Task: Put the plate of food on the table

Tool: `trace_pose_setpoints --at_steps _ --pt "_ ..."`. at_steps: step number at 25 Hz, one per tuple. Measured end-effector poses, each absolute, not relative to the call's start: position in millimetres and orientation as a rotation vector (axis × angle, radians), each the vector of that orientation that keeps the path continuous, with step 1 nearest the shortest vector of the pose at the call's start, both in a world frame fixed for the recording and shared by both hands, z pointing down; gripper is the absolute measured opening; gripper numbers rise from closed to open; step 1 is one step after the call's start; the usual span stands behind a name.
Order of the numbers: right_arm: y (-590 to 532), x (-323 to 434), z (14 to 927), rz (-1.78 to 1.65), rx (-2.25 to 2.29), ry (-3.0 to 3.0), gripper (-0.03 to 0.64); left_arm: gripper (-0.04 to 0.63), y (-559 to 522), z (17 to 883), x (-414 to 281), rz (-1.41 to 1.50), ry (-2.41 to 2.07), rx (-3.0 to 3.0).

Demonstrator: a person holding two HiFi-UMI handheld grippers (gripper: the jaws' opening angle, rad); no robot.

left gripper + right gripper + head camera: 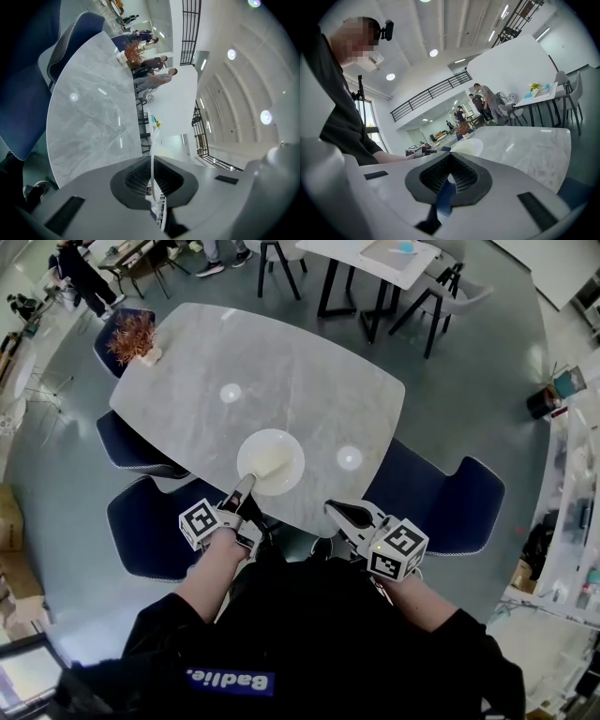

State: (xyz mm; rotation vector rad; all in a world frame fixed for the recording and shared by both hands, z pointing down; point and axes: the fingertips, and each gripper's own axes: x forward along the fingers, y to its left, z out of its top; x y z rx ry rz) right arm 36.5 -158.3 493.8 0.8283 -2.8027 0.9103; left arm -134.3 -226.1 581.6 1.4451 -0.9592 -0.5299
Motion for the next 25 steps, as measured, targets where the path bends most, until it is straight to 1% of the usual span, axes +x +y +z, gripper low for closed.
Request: trace_pose_setpoints --at_steps 7,14,25 --pt "-183.9 33.4 488.9 0.89 0.962 -2.743 0.009 0.012 -281.9 621.1 -152.1 -0.5 -0.964 1.464" --pt "-191.7 22.2 494.0 0.916 1.052 -2.682 0.009 0.012 -328.5 680.4 -164.3 -0.438 -0.965 1.445" --pt "-195.5 26.4 509.8 0.953 1.098 -2.566 0.009 0.013 -363.1 759.5 -158.7 -0.391 -1.022 1.335"
